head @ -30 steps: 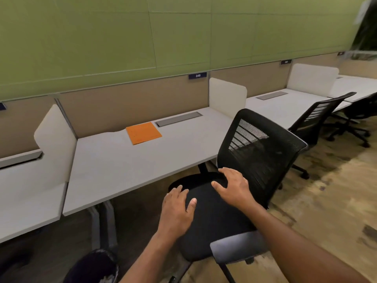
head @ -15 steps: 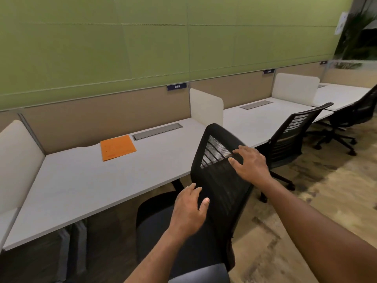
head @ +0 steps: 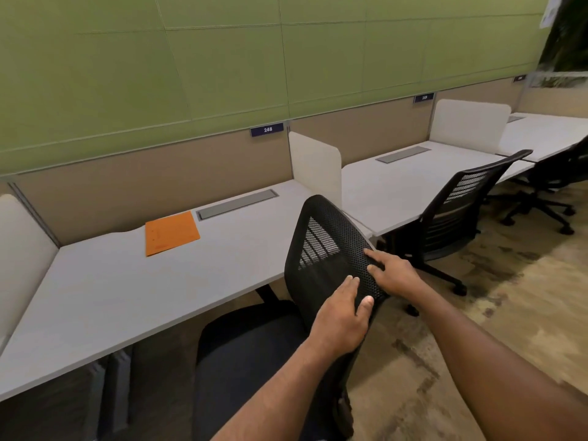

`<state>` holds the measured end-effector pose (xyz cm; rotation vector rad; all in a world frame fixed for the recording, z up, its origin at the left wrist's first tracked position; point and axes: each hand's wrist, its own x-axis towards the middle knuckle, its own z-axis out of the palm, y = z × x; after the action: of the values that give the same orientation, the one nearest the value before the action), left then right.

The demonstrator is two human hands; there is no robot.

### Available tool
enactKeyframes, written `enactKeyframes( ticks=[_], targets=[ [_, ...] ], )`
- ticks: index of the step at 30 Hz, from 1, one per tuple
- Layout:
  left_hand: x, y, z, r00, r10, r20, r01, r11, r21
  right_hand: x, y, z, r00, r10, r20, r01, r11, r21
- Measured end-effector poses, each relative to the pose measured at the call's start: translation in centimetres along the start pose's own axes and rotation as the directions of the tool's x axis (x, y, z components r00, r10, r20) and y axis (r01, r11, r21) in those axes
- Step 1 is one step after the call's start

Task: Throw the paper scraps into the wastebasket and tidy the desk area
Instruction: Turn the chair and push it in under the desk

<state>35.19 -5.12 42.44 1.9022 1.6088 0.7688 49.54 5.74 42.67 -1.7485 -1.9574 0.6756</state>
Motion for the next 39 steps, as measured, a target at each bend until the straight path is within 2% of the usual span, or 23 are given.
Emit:
enactKeyframes(
  ticks=[7, 12, 17, 22, 26, 29, 32, 34, 36, 39],
  targets=[
    [-1.8, -0.7, 2.4, 0.999, -0.028, 0.037, 0.028, 1.0, 0.001, -5.1, -0.7, -0.9, 1.0, 0.004, 0.012, -0.003, 0.997, -0.072],
    [-5.2, -1.1, 2.7, 0.999, -0.042, 0.022, 0.043, 0.998, -0.043, -10.6, -0.3, 0.2, 0.999, -0.009, -0.04, 0.009, 1.0, -0.023],
    [-9.4, -1.9, 0.6, 0.997, -0.013, -0.07, 0.018, 0.997, 0.073, -15.7, -1.0, 1.7, 0.991, -0.086, -0.099, 0.083, 0.996, -0.03],
    [-12.9, -3.3, -3.0, 0.989, -0.042, -0.141, 0.056, 0.994, 0.094, -20.5, -2.8, 4.3, 0.984, -0.172, -0.044, 0.177, 0.948, 0.263],
    [-15.7, -5.0, -5.9, 0.985, -0.081, -0.151, 0.108, 0.977, 0.184, -22.8, -5.2, 5.6, 0.958, -0.285, -0.002, 0.272, 0.911, 0.311],
    [-17.8, -6.1, -7.8, 0.985, -0.134, -0.107, 0.152, 0.972, 0.182, -22.8, -6.4, 6.2, 0.944, -0.29, -0.161, 0.327, 0.895, 0.305],
    [-19.8, -6.6, -9.5, 0.973, -0.208, -0.097, 0.222, 0.959, 0.177, -21.1, -6.2, 6.0, 0.905, -0.216, -0.367, 0.32, 0.914, 0.25],
    [-20.9, -7.1, -10.4, 0.959, -0.262, -0.105, 0.279, 0.936, 0.215, -19.4, -5.9, 5.2, 0.874, -0.197, -0.444, 0.305, 0.934, 0.187],
    [-21.6, -7.8, -10.9, 0.944, -0.306, -0.123, 0.329, 0.908, 0.259, -17.2, -5.2, 4.4, 0.858, -0.22, -0.464, 0.288, 0.954, 0.081],
    [-22.4, -9.1, -11.0, 0.925, -0.328, -0.194, 0.375, 0.875, 0.307, -14.1, -3.7, 3.8, 0.901, -0.186, -0.391, 0.205, 0.979, 0.007]
  ],
)
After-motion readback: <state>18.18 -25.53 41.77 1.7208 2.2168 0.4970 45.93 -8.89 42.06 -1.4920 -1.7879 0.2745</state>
